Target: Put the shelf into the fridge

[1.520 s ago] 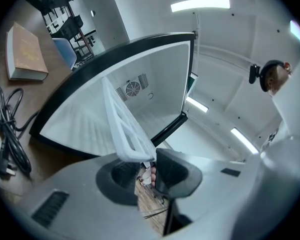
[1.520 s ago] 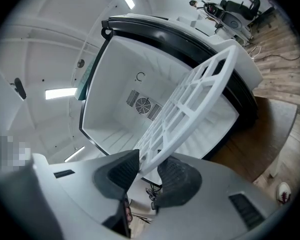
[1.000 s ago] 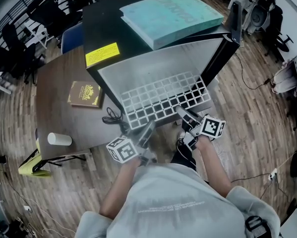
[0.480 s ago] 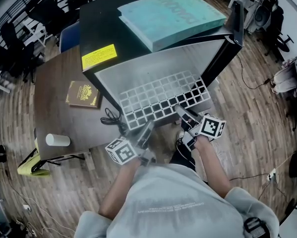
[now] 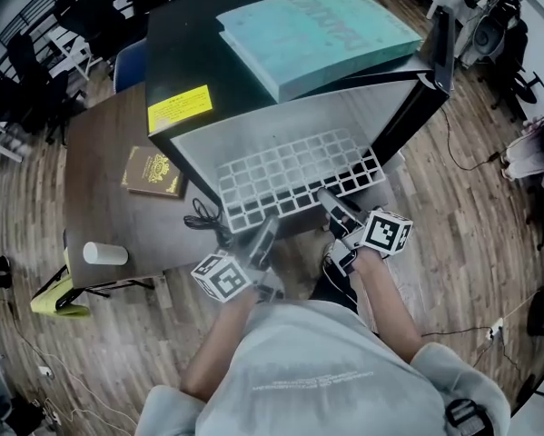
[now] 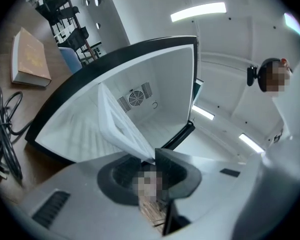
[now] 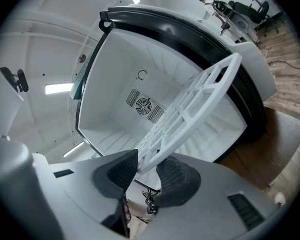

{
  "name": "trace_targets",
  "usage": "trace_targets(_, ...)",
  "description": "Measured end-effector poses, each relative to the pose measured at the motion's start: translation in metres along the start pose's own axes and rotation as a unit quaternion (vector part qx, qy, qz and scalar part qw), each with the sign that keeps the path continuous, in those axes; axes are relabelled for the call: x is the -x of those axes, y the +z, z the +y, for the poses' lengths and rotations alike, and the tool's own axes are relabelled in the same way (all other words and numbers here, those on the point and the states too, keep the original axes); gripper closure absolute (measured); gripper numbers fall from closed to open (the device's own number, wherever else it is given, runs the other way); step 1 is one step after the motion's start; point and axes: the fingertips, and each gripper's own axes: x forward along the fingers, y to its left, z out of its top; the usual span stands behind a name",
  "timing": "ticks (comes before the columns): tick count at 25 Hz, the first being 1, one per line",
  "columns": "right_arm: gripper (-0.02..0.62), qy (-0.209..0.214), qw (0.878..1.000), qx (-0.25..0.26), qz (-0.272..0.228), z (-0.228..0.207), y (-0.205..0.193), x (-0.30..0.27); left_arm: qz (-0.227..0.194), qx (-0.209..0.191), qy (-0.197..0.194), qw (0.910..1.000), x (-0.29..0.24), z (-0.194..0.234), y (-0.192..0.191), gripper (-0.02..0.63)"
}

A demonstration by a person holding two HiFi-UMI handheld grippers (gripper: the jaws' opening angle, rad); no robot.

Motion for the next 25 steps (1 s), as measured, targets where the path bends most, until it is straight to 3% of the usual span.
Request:
trace_targets(9,0.468,0.007,0.999,0.013,0.036,-0.013,-0.012,0.007,-0.022,-0.01,0.036,0.9991,0.006,0.003,-0.014,0.517)
trace_targets(17,0.471,0.005,0.999,0.02,0.039,-0.016,0.008,-0.01,-0.026,-0.017,0.056,0.998,-0.003,0.006,0.002,0.512)
trace_targets(22,0.469,0.018,0.999,0.013,0.024,-0.01,0.011,-0.011,-0.03,-0.022,0.058,0.9976,-0.005,0.01,0.007,0.512)
trace_targets(25,0.463,0.006,1.0,0.02,0.007,-0.017,0.013,0.007,-0.024,-0.027,0.058,0.9976,-0.007,0.011,0.008,0.511)
